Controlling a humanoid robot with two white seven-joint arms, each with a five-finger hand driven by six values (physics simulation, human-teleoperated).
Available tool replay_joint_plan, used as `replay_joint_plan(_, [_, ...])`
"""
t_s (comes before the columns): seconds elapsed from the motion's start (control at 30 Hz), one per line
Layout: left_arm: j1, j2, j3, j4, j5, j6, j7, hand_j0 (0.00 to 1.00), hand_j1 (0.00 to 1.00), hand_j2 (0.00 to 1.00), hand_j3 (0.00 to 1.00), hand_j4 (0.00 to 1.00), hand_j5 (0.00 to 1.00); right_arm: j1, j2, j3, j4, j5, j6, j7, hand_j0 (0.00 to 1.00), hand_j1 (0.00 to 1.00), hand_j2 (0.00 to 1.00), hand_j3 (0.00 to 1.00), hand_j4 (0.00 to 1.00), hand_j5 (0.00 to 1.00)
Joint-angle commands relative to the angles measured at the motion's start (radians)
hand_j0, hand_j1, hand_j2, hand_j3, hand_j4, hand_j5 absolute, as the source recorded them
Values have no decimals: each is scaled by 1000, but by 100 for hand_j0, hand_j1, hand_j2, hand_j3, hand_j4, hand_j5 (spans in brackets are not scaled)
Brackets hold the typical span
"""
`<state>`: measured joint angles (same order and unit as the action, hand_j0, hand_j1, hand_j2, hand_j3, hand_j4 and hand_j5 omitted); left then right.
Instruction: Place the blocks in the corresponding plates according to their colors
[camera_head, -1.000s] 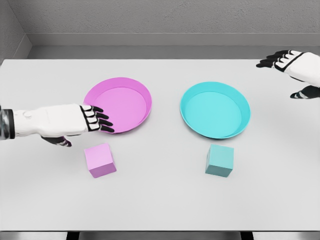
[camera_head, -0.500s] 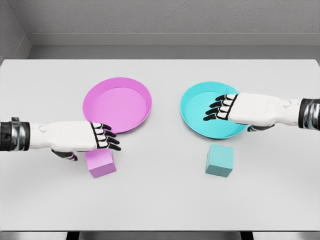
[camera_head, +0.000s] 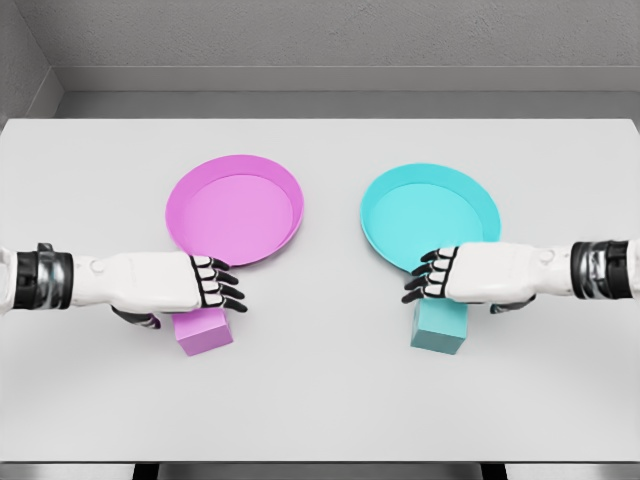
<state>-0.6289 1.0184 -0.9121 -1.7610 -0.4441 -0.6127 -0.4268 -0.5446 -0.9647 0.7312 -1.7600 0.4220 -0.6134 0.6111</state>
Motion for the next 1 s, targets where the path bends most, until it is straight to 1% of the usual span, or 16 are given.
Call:
replay_joint_plan(0.0, [0,-1,-2,0,-4,2,0,100,100,100,100,100,100,0,-2,13,-1,-5,3,0,100,100,100,100,100,100])
replay_joint_plan(0.07, [0,-1,-5,0,-5,2,0,100,100,100,100,100,100,-2,-2,31,-1,-5,3,0,100,100,100,100,100,100])
replay_joint_plan(0.13, [0,-1,-10,2,-22,2,0,100,100,100,100,100,100,-2,1,33,-1,-5,3,0,100,100,100,100,100,100])
replay_joint_plan(0.23, [2,-3,-10,2,-27,2,0,100,100,100,100,100,100,-2,3,34,-3,-6,3,0,100,100,100,100,100,100])
replay_joint_plan(0.37, [5,-3,-11,2,-27,2,0,99,99,99,99,99,99,-23,3,33,-3,-6,3,0,100,100,100,100,100,100])
replay_joint_plan(0.43, [5,-11,-14,0,-36,2,0,92,92,92,92,92,92,-23,7,33,-3,-6,3,0,100,100,100,100,100,100])
replay_joint_plan(0.5, [5,-17,-16,0,-41,2,0,81,81,81,81,81,81,-23,11,43,-3,-6,3,0,100,100,100,100,100,100])
replay_joint_plan(0.53, [5,-17,-16,0,-41,2,0,75,75,75,75,75,75,-21,12,63,-4,-6,3,0,100,100,100,100,100,100])
replay_joint_plan(0.6, [5,-17,-16,0,-41,2,0,66,66,66,66,66,66,-23,20,77,-3,-6,3,0,100,100,100,100,100,100])
replay_joint_plan(0.77, [5,-17,-16,0,-42,2,0,51,51,51,51,51,51,-21,24,86,-4,-6,3,0,100,100,100,100,100,100])
replay_joint_plan(0.87, [5,-17,-16,0,-41,2,0,44,44,44,44,44,44,-21,29,93,-4,-6,3,0,100,100,100,100,100,100])
replay_joint_plan(0.93, [-2,-15,-14,0,-41,2,0,43,43,43,43,43,43,-21,29,94,-3,-6,3,0,96,96,96,96,96,96])
replay_joint_plan(0.97, [-5,-15,-14,0,-41,2,0,40,40,40,40,40,40,-21,30,94,-4,-6,3,0,95,95,95,95,95,95])
